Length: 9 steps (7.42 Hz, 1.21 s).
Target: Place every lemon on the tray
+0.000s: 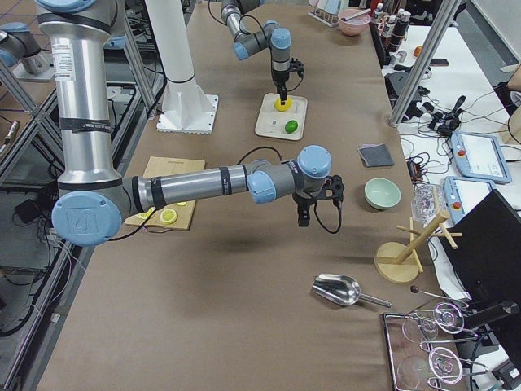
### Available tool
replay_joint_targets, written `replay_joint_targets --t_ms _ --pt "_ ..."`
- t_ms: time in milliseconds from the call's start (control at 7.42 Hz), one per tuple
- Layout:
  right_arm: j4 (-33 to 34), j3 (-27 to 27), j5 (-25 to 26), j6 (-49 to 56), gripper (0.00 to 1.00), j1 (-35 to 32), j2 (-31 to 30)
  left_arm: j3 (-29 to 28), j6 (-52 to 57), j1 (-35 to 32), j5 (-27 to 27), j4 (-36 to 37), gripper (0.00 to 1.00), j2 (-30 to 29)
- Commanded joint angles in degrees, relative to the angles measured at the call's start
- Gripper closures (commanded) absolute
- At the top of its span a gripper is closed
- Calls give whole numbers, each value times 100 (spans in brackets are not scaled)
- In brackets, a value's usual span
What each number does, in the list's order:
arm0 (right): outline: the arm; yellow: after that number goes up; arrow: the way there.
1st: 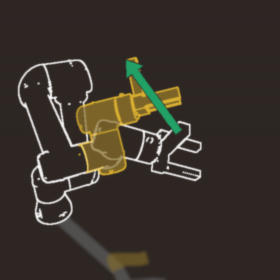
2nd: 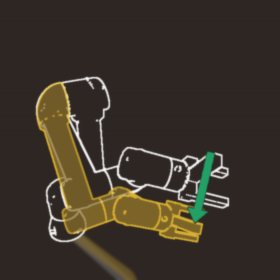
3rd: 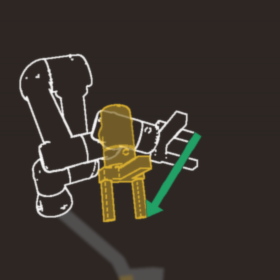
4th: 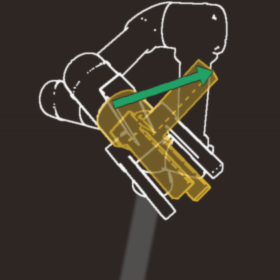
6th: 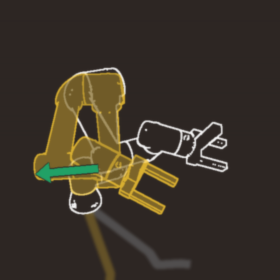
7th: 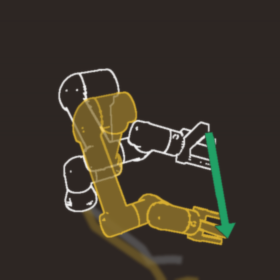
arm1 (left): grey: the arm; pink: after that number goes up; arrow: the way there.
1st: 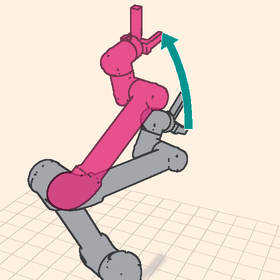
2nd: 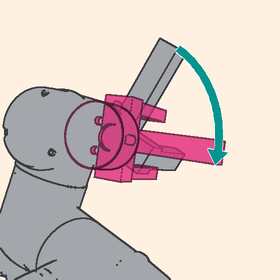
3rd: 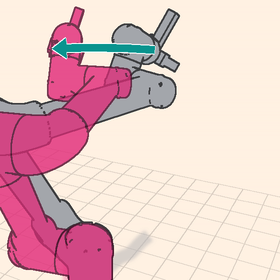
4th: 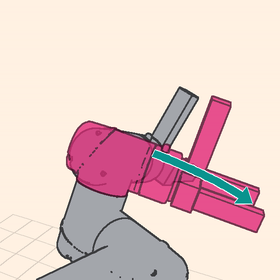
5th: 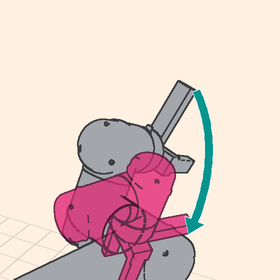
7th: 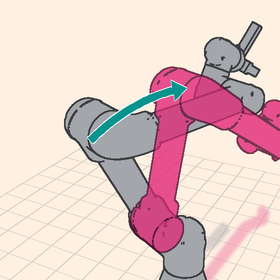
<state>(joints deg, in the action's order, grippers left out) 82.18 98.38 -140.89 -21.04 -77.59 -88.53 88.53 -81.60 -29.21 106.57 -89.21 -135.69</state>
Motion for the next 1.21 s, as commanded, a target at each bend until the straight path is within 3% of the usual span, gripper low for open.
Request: replay_joint_targets --t_ms 0,270,539,809,1079 --pt "1006 163 518 816 0 -456 -33 172 65 -93 48 79 2 51" --pt "1851 138 922 1748 0 -722 28 471 1009 -836 764 456 2 375" --pt "1855 -64 923 2052 0 -967 -6 814 2236 -1794 1425 405 2 1330" --pt "1837 -311 914 2060 0 -1117 11 807 3583 -2866 2093 405 2 2130" --pt "1855 -294 993 2061 0 -1188 37 798 4971 -3754 2384 369 2 3000"
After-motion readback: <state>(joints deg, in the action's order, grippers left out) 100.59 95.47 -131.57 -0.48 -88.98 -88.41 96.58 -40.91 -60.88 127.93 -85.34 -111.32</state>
